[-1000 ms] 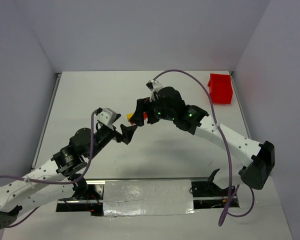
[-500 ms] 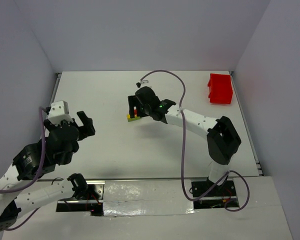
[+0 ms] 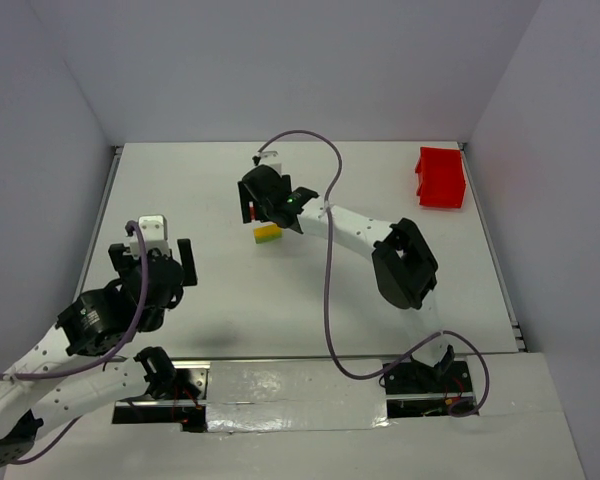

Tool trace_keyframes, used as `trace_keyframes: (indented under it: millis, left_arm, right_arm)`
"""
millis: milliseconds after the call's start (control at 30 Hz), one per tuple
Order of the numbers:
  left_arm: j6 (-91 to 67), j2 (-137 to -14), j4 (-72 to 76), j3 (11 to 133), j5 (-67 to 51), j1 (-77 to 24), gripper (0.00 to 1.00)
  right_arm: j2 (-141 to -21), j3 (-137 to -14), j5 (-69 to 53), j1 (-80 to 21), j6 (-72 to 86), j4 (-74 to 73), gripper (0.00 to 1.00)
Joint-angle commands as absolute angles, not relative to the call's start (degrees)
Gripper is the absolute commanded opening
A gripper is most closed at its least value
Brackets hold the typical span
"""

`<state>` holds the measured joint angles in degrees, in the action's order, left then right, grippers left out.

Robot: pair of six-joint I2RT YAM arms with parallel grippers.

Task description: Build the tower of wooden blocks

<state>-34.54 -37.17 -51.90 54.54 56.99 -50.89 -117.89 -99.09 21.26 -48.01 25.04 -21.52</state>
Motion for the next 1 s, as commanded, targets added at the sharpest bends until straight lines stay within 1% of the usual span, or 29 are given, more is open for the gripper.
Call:
trace_keyframes:
  millis: [0, 67, 300, 533, 967]
  left_arm:
    - [-32.18, -36.57, -48.52, 55.11, 55.56, -49.58, 1.00]
    - [-31.82, -35.60, -48.25, 54.93, 55.28, -49.22, 0.99]
    - [-30.32, -32.52, -46.41, 54.14, 53.70, -48.43, 1.00]
    - [-29.71, -32.96, -45.88, 54.05, 52.56, -48.08, 1.00]
    - [-27.77, -34.28, -44.03, 53.26, 49.57, -46.23, 0.99]
  right_arm:
    - [-120.58, -104.84, 23.12, -48.52, 23.39, -23.99, 0.06]
    - [-122.34, -105.99, 22.94, -48.60, 22.33, -25.04, 0.06]
    - [-121.46, -103.89, 21.10, -48.43, 19.95, -23.55, 0.08]
    - [-122.61, -102.83, 18.20, -47.29, 19.60, -23.12, 0.11]
    - [-124.01, -102.57, 18.54, -46.67, 20.56, -24.70, 0.15]
